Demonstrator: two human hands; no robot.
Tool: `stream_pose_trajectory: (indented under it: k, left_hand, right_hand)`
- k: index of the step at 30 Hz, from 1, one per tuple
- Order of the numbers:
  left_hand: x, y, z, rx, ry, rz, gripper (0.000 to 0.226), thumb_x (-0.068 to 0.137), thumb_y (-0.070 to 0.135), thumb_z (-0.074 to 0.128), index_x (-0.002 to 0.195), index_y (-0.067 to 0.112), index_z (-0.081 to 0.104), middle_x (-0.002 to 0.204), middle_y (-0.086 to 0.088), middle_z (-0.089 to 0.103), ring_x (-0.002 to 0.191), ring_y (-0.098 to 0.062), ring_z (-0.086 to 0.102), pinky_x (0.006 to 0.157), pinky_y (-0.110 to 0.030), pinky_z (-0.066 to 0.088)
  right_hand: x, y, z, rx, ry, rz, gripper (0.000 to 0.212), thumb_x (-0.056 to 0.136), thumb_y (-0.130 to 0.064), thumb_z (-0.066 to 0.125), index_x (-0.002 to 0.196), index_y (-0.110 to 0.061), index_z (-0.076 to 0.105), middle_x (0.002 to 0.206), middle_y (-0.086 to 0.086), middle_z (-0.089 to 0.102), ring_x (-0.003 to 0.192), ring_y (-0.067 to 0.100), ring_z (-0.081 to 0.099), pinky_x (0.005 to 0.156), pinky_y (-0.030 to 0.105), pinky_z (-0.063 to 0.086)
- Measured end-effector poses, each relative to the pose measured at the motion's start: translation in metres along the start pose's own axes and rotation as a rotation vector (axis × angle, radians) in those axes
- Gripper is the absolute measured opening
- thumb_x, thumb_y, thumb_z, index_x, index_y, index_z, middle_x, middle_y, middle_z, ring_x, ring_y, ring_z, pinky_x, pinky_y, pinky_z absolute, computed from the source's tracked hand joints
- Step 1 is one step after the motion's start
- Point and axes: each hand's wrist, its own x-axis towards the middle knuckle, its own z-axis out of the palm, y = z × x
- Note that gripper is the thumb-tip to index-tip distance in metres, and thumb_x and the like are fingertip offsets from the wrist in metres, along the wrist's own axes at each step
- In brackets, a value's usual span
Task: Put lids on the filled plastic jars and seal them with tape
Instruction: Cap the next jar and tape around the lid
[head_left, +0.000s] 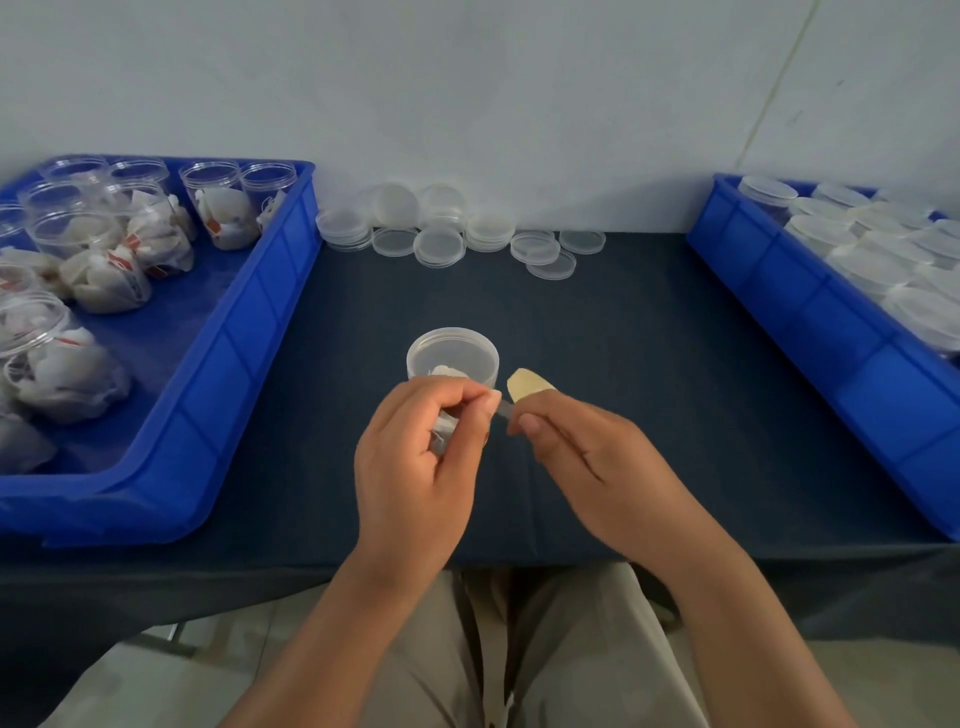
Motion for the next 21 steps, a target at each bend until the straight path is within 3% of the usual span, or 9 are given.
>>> stream_pose_trajectory:
  k: [2, 4, 7, 9, 12, 14, 16, 18, 21]
  left_hand:
    - [-0.003, -0.012, 0.0, -0.037, 0.022, -0.016, 0.009, 0.106, 0.029, 0.061, 0.112, 0.028, 0.067, 0.107, 0.021, 0.067, 0.096, -0.013, 0.069, 0.076, -0.016, 0.051]
    - [-0.01, -0.028, -0.001, -0.051, 0.041, -0.149, 0.026, 0.103, 0.035, 0.064, 0.127, 0.025, 0.064, 0.121, 0.017, 0.067, 0.11, -0.014, 0.067, 0.084, -0.018, 0.054]
    - [-0.011, -0.051, -0.001, -0.044, -0.059, -0.371, 0.074, 0.086, 0.047, 0.083, 0.149, 0.036, 0.044, 0.146, 0.027, 0.049, 0.137, 0.003, 0.048, 0.105, -0.007, 0.04]
    - [-0.001, -0.059, 0.005, -0.138, -0.197, -0.472, 0.092, 0.077, 0.036, 0.092, 0.148, 0.044, 0.034, 0.147, 0.032, 0.044, 0.138, 0.014, 0.041, 0.106, -0.002, 0.035]
    - [0.014, -0.068, 0.01, -0.228, -0.243, -0.53, 0.073, 0.076, 0.03, 0.094, 0.13, 0.045, 0.047, 0.127, 0.031, 0.061, 0.12, 0.012, 0.059, 0.093, -0.008, 0.049]
    - [0.021, -0.068, 0.008, -0.218, -0.256, -0.514, 0.065, 0.078, 0.047, 0.089, 0.13, 0.044, 0.051, 0.123, 0.031, 0.065, 0.116, 0.012, 0.061, 0.089, -0.01, 0.052]
    - [0.025, -0.066, 0.005, -0.172, -0.316, -0.497, 0.073, 0.082, 0.068, 0.072, 0.145, 0.04, 0.049, 0.127, 0.03, 0.064, 0.118, 0.011, 0.06, 0.093, -0.015, 0.052]
    - [0.025, -0.065, 0.006, -0.112, -0.38, -0.483, 0.08, 0.09, 0.071, 0.057, 0.16, 0.044, 0.031, 0.133, 0.037, 0.053, 0.122, 0.021, 0.05, 0.098, -0.016, 0.045]
    - [0.027, -0.057, 0.006, -0.09, -0.431, -0.44, 0.059, 0.103, 0.063, 0.048, 0.154, 0.068, 0.019, 0.128, 0.061, 0.03, 0.121, 0.035, 0.033, 0.095, -0.011, 0.034]
  right_hand:
    - [0.004, 0.003, -0.004, -0.058, 0.015, 0.041, 0.025, 0.106, -0.053, 0.035, 0.104, -0.045, 0.059, 0.091, -0.029, 0.059, 0.086, 0.004, 0.06, 0.072, 0.013, 0.045]
    - [0.007, 0.008, -0.009, -0.121, 0.002, 0.089, 0.026, 0.105, -0.055, 0.032, 0.102, -0.045, 0.056, 0.09, -0.022, 0.061, 0.084, 0.005, 0.062, 0.069, 0.019, 0.048]
    - [0.012, 0.012, -0.012, -0.205, -0.048, 0.137, 0.028, 0.104, -0.055, 0.029, 0.102, -0.043, 0.054, 0.086, -0.014, 0.063, 0.079, 0.008, 0.064, 0.069, 0.029, 0.053]
    - [0.016, 0.011, -0.011, -0.206, -0.087, 0.165, 0.027, 0.105, -0.055, 0.029, 0.1, -0.042, 0.053, 0.086, -0.011, 0.064, 0.078, 0.009, 0.065, 0.07, 0.033, 0.055]
    - [0.023, 0.01, -0.008, -0.142, -0.123, 0.234, 0.027, 0.105, -0.056, 0.033, 0.097, -0.041, 0.054, 0.085, -0.006, 0.066, 0.076, 0.012, 0.067, 0.073, 0.039, 0.058]
    - [0.027, 0.011, -0.007, -0.116, -0.14, 0.27, 0.026, 0.107, -0.054, 0.036, 0.094, -0.042, 0.055, 0.086, -0.004, 0.067, 0.076, 0.013, 0.067, 0.075, 0.042, 0.059]
    - [0.031, 0.013, -0.004, -0.112, -0.168, 0.301, 0.027, 0.108, -0.053, 0.037, 0.091, -0.044, 0.056, 0.086, -0.007, 0.068, 0.076, 0.011, 0.068, 0.073, 0.038, 0.06]
    - [0.036, 0.015, -0.002, -0.075, -0.183, 0.341, 0.028, 0.108, -0.052, 0.039, 0.089, -0.044, 0.057, 0.085, -0.01, 0.069, 0.074, 0.006, 0.069, 0.068, 0.031, 0.056]
    - [0.042, 0.015, 0.002, 0.002, -0.199, 0.399, 0.029, 0.108, -0.051, 0.04, 0.089, -0.04, 0.06, 0.085, -0.01, 0.071, 0.07, -0.001, 0.069, 0.065, 0.025, 0.048]
